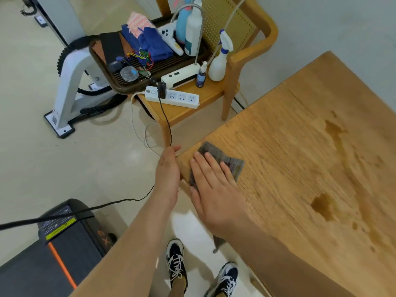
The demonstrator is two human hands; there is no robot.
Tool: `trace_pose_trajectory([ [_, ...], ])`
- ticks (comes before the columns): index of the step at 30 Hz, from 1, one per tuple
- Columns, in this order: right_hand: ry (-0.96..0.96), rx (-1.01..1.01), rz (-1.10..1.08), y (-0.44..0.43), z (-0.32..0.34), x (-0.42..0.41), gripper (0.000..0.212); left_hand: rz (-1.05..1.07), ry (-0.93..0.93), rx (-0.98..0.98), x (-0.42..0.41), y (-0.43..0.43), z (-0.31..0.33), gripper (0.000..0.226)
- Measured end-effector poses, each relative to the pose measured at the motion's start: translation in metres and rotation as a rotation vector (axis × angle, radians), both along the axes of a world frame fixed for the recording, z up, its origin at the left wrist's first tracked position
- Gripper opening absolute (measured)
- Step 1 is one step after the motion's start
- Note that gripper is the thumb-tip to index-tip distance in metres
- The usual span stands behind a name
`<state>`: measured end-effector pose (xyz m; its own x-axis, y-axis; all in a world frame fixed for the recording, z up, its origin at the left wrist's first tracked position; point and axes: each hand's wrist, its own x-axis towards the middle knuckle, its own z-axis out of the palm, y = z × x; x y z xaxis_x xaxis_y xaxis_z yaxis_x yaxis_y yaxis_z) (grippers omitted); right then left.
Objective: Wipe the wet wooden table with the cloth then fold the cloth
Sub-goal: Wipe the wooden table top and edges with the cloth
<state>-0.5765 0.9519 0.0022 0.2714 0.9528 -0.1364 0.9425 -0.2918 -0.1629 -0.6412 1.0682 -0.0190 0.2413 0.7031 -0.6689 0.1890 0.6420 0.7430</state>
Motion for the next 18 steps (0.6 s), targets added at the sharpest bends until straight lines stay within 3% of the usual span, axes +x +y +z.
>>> trace_pose_trajectory([
  [3,-0.044,-0.036,-0.133,-0.041,-0.001,0.001,0.060,0.000,0.064,0.261,-0.006,-0.017,0.001,0.030],
  [8,-0.005,0.017,-0.350,-0.032,-0.006,-0.021,0.058,-0.016,0.071,0.423,-0.004,-0.025,0.001,0.033],
  [12,0.155,0.061,-0.181,0.015,0.004,-0.023,0.060,0.006,0.105,0.367,-0.005,-0.019,0.010,0.023],
  [13,0.225,0.068,-0.144,0.016,0.009,-0.020,0.061,-0.008,0.170,0.429,-0.009,-0.017,0.013,0.016],
  [15,0.352,0.093,-0.125,0.007,0.017,-0.011,0.059,-0.101,0.404,0.748,-0.019,-0.022,0.019,0.013],
  [16,0.384,0.119,-0.147,-0.002,0.018,-0.007,0.057,-0.180,0.461,0.904,-0.021,-0.030,0.023,0.013],
  [18,0.362,0.188,-0.239,-0.025,0.015,0.000,0.052,-0.424,0.483,1.008,-0.018,-0.062,0.029,0.016],
])
